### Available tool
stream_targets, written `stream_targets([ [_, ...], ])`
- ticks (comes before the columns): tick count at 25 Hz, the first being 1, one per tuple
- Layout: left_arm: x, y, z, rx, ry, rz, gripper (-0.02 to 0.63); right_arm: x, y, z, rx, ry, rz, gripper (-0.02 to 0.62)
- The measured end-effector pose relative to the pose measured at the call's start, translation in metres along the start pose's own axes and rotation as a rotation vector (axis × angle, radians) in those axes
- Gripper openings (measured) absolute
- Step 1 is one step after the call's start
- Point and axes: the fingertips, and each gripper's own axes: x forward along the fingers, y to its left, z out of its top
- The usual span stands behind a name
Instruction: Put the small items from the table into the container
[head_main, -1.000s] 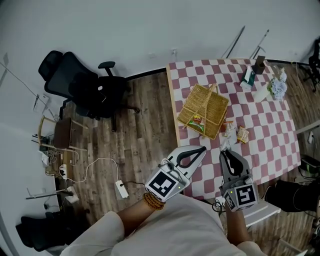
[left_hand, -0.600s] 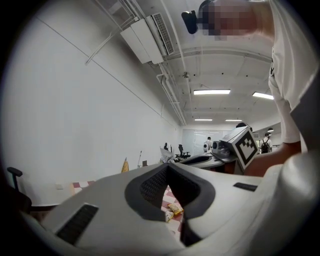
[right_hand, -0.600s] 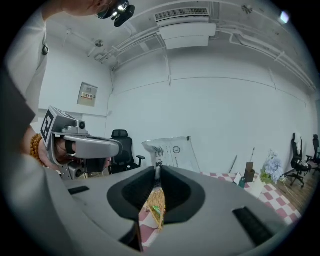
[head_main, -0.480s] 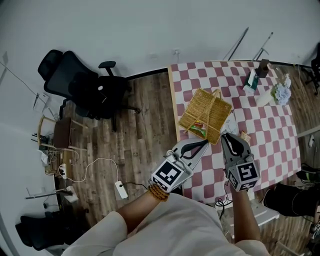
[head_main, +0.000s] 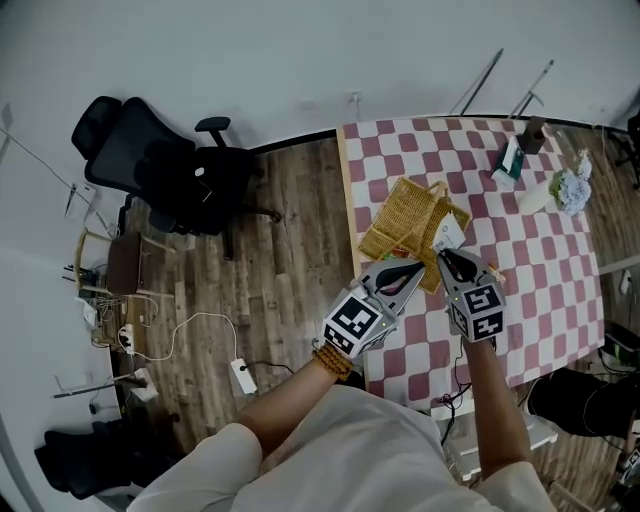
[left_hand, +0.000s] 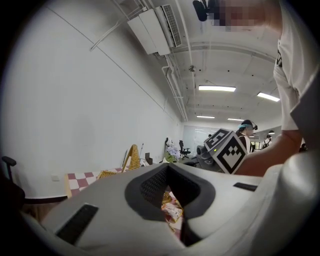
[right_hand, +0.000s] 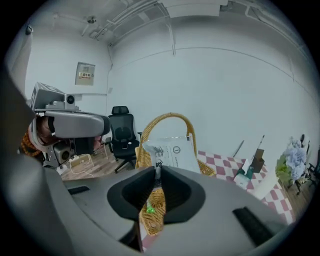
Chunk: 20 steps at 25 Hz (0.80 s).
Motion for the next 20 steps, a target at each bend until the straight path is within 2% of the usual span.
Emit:
stream_targets([
  [14, 0.031, 0.027, -0.041, -0.01, 0.067, 0.008, 0.026, 0.054, -0.01, -0.028, -0.063, 0.186, 0.045, 0.069],
  [20, 0.033, 0.028, -0.043, -0.014, 0.066, 0.007, 0.026, 0.057, -0.012, -0.028, -0.061, 0.198, 0.047, 0.098],
])
